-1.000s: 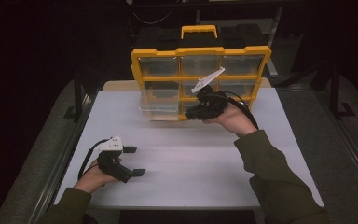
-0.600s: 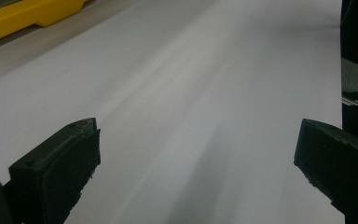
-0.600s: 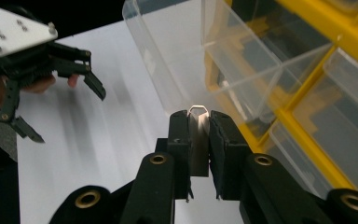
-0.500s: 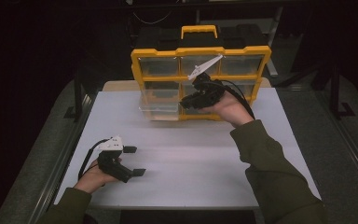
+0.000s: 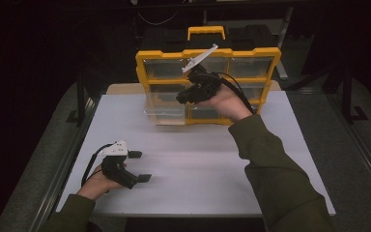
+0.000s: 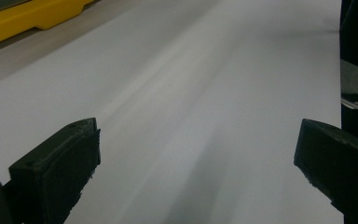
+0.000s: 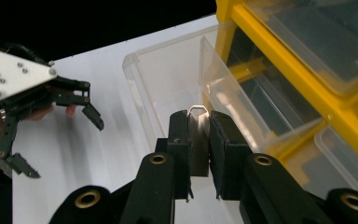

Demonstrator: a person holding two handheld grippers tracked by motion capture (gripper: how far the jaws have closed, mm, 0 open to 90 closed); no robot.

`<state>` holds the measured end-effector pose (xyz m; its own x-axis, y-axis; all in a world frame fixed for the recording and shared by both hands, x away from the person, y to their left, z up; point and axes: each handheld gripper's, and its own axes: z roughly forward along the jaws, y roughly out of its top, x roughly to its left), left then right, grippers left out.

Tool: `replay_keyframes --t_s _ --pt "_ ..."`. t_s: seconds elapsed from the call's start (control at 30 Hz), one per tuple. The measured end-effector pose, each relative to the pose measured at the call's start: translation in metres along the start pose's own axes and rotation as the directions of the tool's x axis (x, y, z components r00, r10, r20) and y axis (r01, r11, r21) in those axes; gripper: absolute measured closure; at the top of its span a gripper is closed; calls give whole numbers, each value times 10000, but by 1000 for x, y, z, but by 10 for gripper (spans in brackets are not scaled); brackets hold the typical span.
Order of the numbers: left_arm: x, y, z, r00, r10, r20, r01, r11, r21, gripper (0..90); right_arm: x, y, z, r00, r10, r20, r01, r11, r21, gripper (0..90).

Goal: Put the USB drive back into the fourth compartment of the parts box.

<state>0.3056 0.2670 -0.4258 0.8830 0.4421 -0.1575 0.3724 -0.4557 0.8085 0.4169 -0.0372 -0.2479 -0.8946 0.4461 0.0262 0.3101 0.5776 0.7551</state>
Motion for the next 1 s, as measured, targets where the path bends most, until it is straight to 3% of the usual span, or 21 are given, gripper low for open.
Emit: replay_keyframes --t_s 0.27,0.43,0.57,1.0 --pt "-2 -1 -3 10000 1 -38 -1 10000 -79 0 -1 8 23 9995 92 -286 -90 9999 77 767" --pt "-2 -2 -3 10000 10 -36 -10 10000 -46 0 -1 8 25 9996 208 -206 -205 9997 129 657" --pt "-2 -2 -3 10000 16 -36 -16 10000 -35 0 -2 3 16 9993 357 72 -356 9992 -153 566" --pt "-2 -2 -3 10000 37 -65 -37 10000 -10 0 -6 -29 -12 9970 609 476 -593 9976 -347 410"
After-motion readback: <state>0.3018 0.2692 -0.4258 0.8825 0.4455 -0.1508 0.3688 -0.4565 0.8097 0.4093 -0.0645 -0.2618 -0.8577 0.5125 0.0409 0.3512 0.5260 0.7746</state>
